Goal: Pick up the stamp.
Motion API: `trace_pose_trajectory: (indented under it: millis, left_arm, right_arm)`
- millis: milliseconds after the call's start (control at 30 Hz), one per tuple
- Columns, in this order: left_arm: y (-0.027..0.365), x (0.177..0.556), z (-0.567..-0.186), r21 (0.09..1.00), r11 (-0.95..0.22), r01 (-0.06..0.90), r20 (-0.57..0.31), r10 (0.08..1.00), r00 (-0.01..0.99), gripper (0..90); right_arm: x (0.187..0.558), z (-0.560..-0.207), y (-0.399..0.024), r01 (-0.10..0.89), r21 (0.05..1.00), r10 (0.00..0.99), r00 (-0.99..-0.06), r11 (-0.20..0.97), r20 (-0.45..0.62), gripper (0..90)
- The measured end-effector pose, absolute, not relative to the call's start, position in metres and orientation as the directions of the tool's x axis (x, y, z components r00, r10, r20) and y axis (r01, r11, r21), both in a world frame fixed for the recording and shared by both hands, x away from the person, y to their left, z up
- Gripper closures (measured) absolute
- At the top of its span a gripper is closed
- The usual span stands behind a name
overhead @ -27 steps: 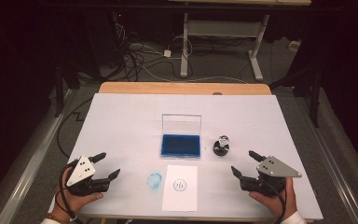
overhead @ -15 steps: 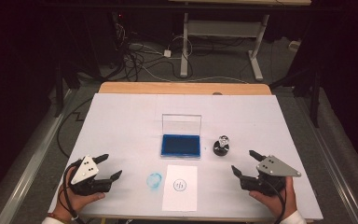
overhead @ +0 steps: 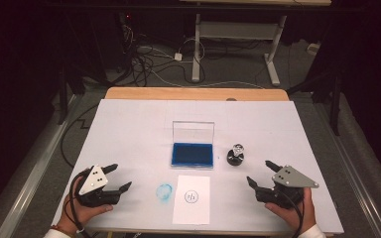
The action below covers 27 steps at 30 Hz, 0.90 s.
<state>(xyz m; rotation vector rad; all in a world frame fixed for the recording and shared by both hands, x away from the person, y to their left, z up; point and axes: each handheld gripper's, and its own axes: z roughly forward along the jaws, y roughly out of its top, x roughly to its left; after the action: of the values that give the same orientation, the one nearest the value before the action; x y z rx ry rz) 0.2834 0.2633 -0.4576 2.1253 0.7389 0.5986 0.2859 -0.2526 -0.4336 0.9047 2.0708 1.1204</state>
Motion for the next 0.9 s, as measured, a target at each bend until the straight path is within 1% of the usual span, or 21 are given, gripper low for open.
trace_pose_trajectory:
  millis: [133,300,400,467,533,600,700,767,800,867,900]
  left_arm:
    - [0.261,0.283,-0.458,0.797,-0.526,0.297,0.169,0.666,0.727,25.0]
    - [0.263,0.281,-0.458,0.796,-0.527,0.297,0.169,0.665,0.727,25.0]
    - [0.263,0.282,-0.458,0.796,-0.528,0.298,0.171,0.667,0.726,24.9]
    - [0.262,0.283,-0.459,0.791,-0.532,0.301,0.172,0.667,0.725,24.9]
    - [0.262,0.283,-0.459,0.790,-0.532,0.304,0.171,0.668,0.725,24.7]
    - [0.262,0.283,-0.460,0.788,-0.533,0.308,0.170,0.670,0.723,24.1]
    - [0.262,0.282,-0.459,0.790,-0.528,0.311,0.161,0.669,0.726,24.1]
    - [0.262,0.282,-0.459,0.792,-0.527,0.309,0.162,0.669,0.725,24.1]
    - [0.262,0.283,-0.459,0.793,-0.526,0.309,0.162,0.669,0.725,24.1]
    - [0.262,0.283,-0.460,0.792,-0.525,0.311,0.160,0.670,0.725,22.6]
    - [0.262,0.283,-0.460,0.792,-0.525,0.311,0.160,0.670,0.725,22.6]
  right_arm:
    - [0.289,-0.431,-0.255,0.280,0.868,0.798,-0.571,0.409,-0.191,21.7]
    - [0.301,-0.428,-0.254,0.291,0.858,0.795,-0.574,0.423,-0.197,21.2]
    - [0.312,-0.425,-0.251,0.305,0.842,0.783,-0.588,0.446,-0.201,20.9]
    - [0.320,-0.421,-0.250,0.313,0.840,0.760,-0.628,0.443,-0.166,20.1]
    - [0.329,-0.417,-0.248,0.324,0.833,0.752,-0.641,0.449,-0.155,19.6]
    - [0.334,-0.416,-0.246,0.336,0.826,0.751,-0.643,0.452,-0.150,19.4]
    - [0.353,-0.411,-0.239,0.358,0.804,0.736,-0.662,0.475,-0.140,19.1]
    - [0.357,-0.411,-0.238,0.361,0.800,0.727,-0.673,0.480,-0.133,19.2]
    - [0.363,-0.411,-0.236,0.378,0.793,0.727,-0.677,0.478,-0.116,19.4]
    - [0.374,-0.414,-0.232,0.395,0.771,0.720,-0.684,0.500,-0.116,21.2]
    - [0.377,-0.414,-0.231,0.395,0.767,0.716,-0.688,0.506,-0.118,20.8]
